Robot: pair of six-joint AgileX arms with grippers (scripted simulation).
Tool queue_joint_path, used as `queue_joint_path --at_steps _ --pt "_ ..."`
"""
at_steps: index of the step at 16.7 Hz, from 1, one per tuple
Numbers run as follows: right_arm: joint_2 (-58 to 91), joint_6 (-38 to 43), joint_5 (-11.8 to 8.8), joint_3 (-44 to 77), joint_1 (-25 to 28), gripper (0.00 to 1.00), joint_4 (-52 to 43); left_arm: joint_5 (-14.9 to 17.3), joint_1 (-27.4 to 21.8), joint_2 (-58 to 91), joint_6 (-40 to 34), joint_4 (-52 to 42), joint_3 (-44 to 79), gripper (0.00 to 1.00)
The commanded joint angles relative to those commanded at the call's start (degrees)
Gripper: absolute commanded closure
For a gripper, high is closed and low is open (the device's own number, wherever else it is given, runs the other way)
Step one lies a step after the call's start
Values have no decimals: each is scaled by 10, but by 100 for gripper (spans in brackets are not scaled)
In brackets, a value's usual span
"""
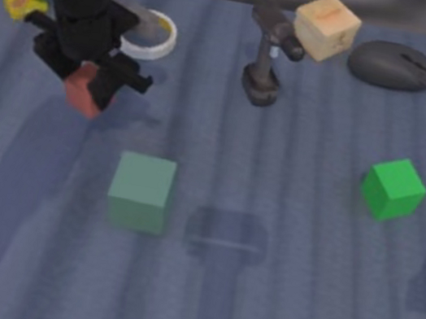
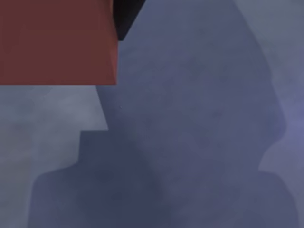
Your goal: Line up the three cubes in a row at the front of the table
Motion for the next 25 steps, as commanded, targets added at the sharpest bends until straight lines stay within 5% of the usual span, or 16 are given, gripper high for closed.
queue_joint_path --at_steps 13,17,25 --pt "0 0 0 0 0 0 0 -12 -378 13 -651 -51 51 100" --pt "0 0 0 0 0 0 0 -16 -430 2 -723 -49 52 100" --pt "0 0 0 0 0 0 0 -16 -431 7 -722 -25 31 100"
